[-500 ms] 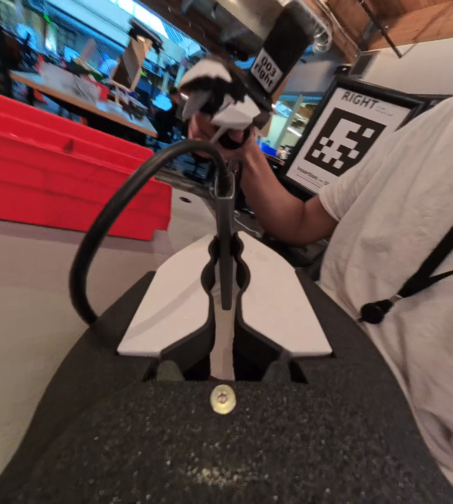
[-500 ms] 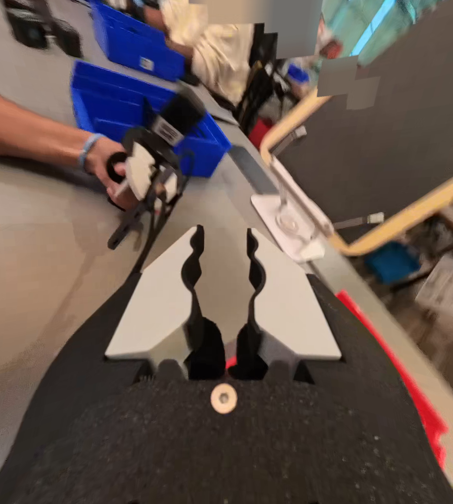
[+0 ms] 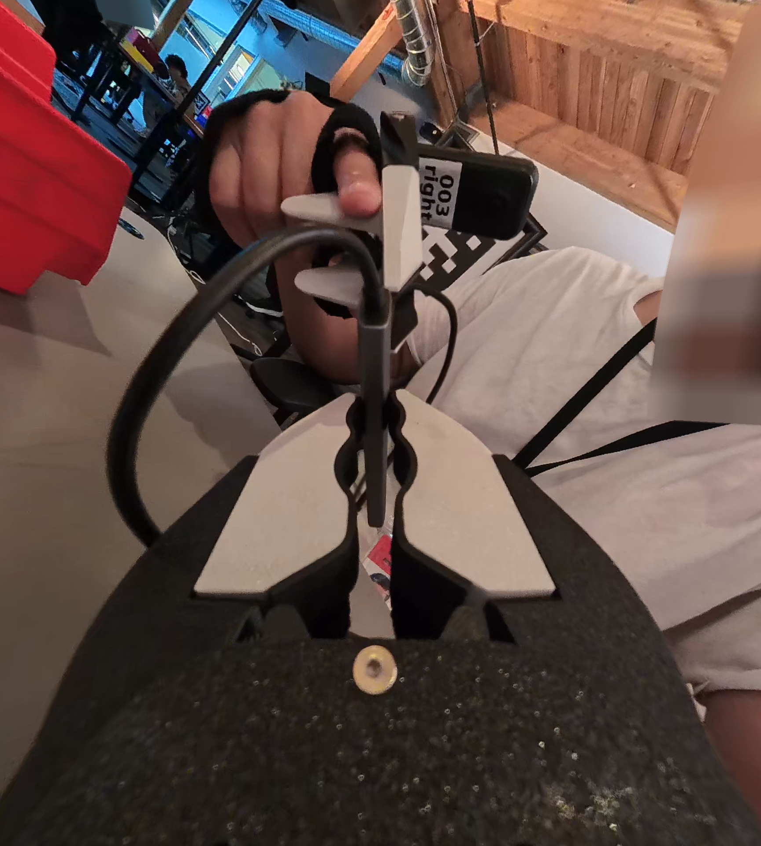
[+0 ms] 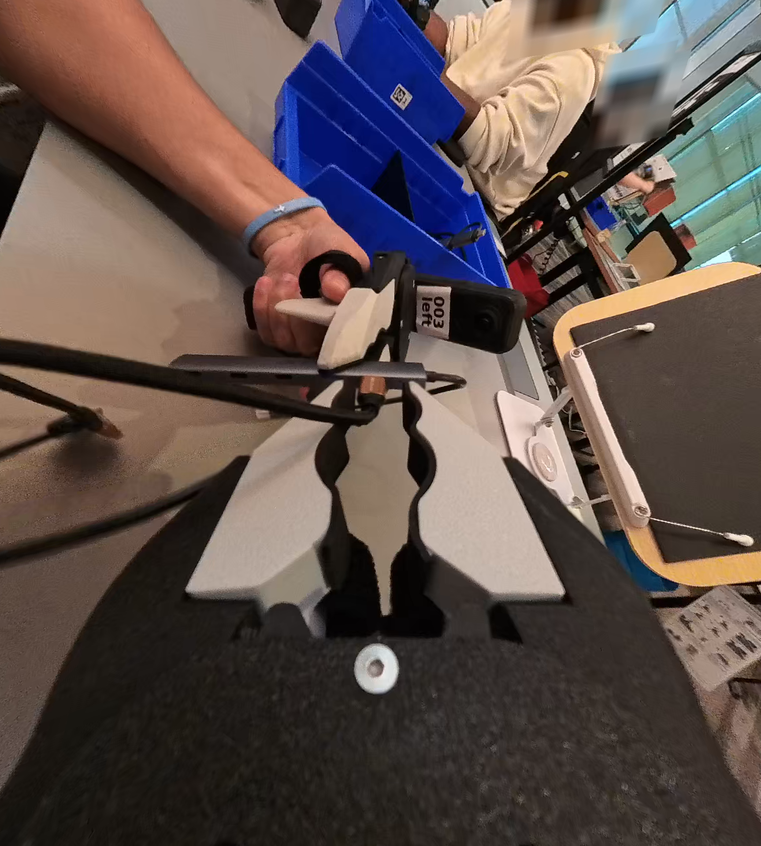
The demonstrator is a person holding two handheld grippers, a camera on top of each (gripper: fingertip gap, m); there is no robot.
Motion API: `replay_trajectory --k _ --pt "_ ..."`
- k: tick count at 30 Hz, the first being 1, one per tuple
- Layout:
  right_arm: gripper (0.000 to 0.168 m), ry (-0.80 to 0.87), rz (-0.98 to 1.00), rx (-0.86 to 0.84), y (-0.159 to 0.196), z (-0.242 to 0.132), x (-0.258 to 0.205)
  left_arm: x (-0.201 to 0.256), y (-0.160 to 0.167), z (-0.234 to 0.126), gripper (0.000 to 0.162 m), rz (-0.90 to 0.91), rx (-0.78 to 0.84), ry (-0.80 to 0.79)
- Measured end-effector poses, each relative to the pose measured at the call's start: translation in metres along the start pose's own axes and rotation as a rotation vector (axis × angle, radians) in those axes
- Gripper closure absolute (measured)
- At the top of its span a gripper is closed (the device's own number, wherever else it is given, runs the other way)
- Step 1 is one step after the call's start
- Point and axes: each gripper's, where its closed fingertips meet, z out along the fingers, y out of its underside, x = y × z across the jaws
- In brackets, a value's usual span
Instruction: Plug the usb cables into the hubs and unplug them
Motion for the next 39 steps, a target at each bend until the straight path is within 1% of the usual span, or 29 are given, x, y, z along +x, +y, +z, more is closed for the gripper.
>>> replay_trajectory --k 2,4,9,14,17,22,27,35,36,37,38,39 --pt "0.155 -0.018 0.008 -0.002 0.001 0.003 -0.004 0.000 0.000 0.001 0.153 0.000 0.000 0.006" --pt "0.156 -0.022 -0.015 -0.043 0.007 0.006 -0.006 0.000 0.003 0.003 0.153 0.012 -0.013 -0.001" --pt "0.158 -0.005 0.002 -0.045 0.008 0.006 -0.003 0.000 0.001 0.002 0.153 0.023 -0.002 -0.015" --pt "0.158 0.017 0.003 -0.074 0.011 0.006 0.001 -0.009 -0.012 0.001 0.151 0.116 0.062 -0.121" --pt "0.158 0.024 0.006 -0.068 0.011 0.006 0.002 -0.006 -0.019 0.000 0.152 0.104 0.104 -0.101" --pt "0.159 -0.019 -0.034 -0.067 0.009 0.002 -0.004 -0.003 -0.012 0.004 0.152 0.072 0.061 -0.067" --pt "0.159 -0.029 -0.024 -0.023 0.005 -0.002 -0.004 0.003 -0.011 0.007 0.152 0.121 0.039 -0.078" --pt "0.158 -0.027 -0.034 -0.022 0.007 -0.005 -0.002 0.004 -0.012 0.006 0.152 0.153 0.039 -0.087" --pt "0.158 0.018 -0.006 0.022 0.001 -0.017 0.010 0.002 -0.013 0.000 0.152 0.150 0.047 -0.096" --pt "0.158 0.069 0.045 0.072 -0.004 -0.040 0.028 0.000 -0.021 -0.017 0.152 0.142 0.098 -0.123" --pt "0.158 0.123 0.075 0.078 -0.002 -0.063 0.046 -0.001 -0.035 -0.035 0.153 0.137 0.186 -0.142" --pt "0.158 0.162 0.062 0.016 0.008 -0.077 0.057 0.001 -0.043 -0.041 0.153 0.166 0.230 -0.143"
